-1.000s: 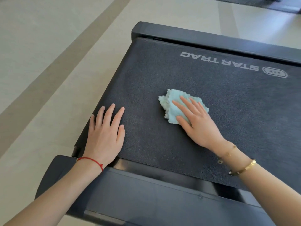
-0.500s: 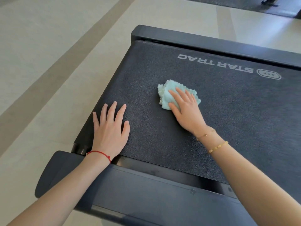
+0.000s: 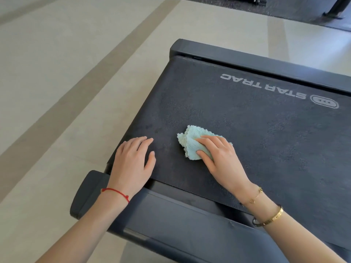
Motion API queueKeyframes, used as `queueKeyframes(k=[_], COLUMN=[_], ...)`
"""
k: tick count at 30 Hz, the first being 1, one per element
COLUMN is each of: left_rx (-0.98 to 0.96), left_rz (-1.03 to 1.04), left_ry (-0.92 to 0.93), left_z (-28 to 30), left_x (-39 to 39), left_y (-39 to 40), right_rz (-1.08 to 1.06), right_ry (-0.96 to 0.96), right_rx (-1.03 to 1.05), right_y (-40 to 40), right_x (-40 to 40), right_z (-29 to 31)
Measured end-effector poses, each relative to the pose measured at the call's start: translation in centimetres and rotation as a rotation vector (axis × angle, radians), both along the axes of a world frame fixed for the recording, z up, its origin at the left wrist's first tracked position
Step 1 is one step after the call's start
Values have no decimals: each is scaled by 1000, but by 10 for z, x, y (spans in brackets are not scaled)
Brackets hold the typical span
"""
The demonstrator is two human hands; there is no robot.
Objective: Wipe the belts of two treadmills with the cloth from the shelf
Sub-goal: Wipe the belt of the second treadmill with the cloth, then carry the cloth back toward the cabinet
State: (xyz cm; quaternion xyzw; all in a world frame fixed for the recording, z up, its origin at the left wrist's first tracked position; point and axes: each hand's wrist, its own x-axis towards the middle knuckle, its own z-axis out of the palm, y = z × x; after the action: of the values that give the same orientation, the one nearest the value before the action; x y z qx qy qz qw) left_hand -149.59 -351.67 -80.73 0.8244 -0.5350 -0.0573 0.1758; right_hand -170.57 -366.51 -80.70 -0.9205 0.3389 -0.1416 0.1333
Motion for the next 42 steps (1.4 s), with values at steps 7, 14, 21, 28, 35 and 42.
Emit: queueKeyframes(k=[7, 14, 21, 28, 35, 42], left_rx=[9, 103, 74, 110, 124, 57], left_rz=[73, 136, 279, 427, 525, 677], left_ry=[12, 85, 155, 207, 216, 181], left_z=[17, 102, 251, 424, 592, 691], left_x=[31, 40, 26, 0, -26, -57], left_y=[10, 36, 82, 133, 185, 229], right_rz=[48, 54, 111, 184, 253, 370], right_ry=[14, 52, 66, 87, 58, 7], right_rx=[32, 172, 304, 361, 401, 392], right_y=[-3, 5, 39, 75, 109, 137], right_x=[34, 61, 65, 60, 57, 50], right_z=[17, 99, 247, 416, 585, 685])
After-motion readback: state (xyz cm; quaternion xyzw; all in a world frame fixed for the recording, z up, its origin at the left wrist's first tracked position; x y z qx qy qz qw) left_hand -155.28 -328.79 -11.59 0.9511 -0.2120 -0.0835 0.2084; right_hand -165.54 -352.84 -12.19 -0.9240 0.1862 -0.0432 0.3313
